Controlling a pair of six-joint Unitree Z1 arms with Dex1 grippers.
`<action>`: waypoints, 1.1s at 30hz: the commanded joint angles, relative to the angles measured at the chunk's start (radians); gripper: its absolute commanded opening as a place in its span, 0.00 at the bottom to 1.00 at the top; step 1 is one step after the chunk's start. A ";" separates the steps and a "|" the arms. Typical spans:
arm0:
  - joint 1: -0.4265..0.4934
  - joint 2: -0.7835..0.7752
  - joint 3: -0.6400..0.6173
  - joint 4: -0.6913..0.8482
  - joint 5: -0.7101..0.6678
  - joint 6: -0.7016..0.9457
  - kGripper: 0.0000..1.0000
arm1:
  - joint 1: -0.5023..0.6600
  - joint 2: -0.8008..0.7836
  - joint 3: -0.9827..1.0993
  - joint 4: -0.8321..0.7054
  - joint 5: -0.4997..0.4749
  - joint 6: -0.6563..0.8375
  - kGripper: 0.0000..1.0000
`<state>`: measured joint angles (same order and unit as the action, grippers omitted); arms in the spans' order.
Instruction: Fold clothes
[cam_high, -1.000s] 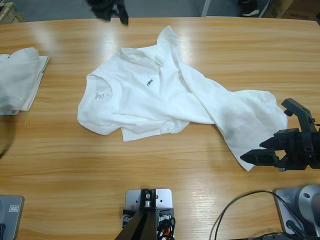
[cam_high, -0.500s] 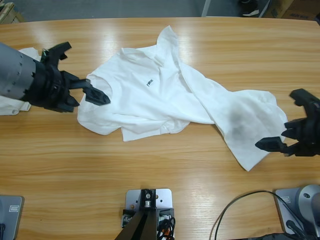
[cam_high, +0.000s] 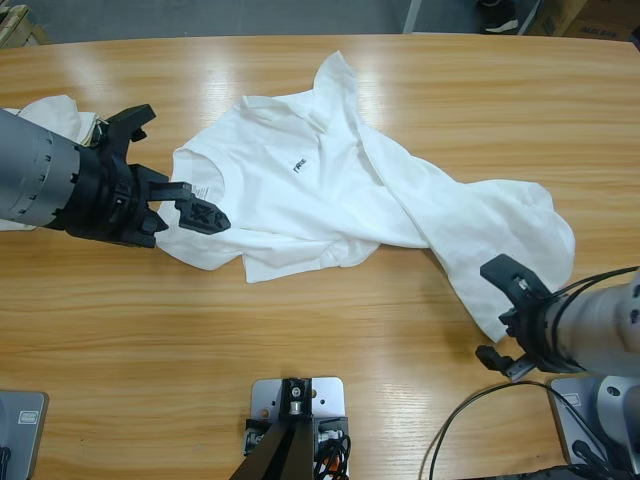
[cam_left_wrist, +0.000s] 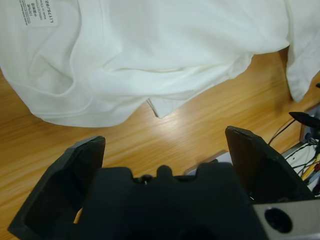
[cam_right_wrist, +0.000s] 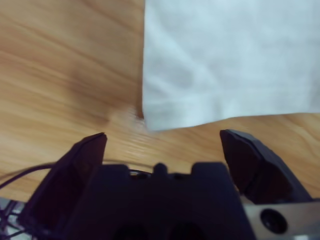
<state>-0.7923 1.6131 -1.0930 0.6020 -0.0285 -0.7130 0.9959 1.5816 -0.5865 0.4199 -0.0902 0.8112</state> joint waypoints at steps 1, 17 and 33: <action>-0.026 -0.016 0.040 -0.013 0.020 -0.022 0.95 | 0.018 0.150 0.025 -0.060 -0.044 0.072 0.61; -0.033 -0.038 0.061 -0.016 0.033 -0.029 0.95 | 0.018 0.187 -0.081 0.097 -0.092 0.040 0.00; -0.058 -0.022 0.068 -0.040 0.033 -0.032 0.95 | -0.216 -0.065 -0.238 0.276 -0.113 -0.211 0.00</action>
<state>-0.8349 1.5886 -1.0575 0.5856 -0.0086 -0.7280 0.9954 1.7172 -0.6796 0.5330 -0.1671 0.7969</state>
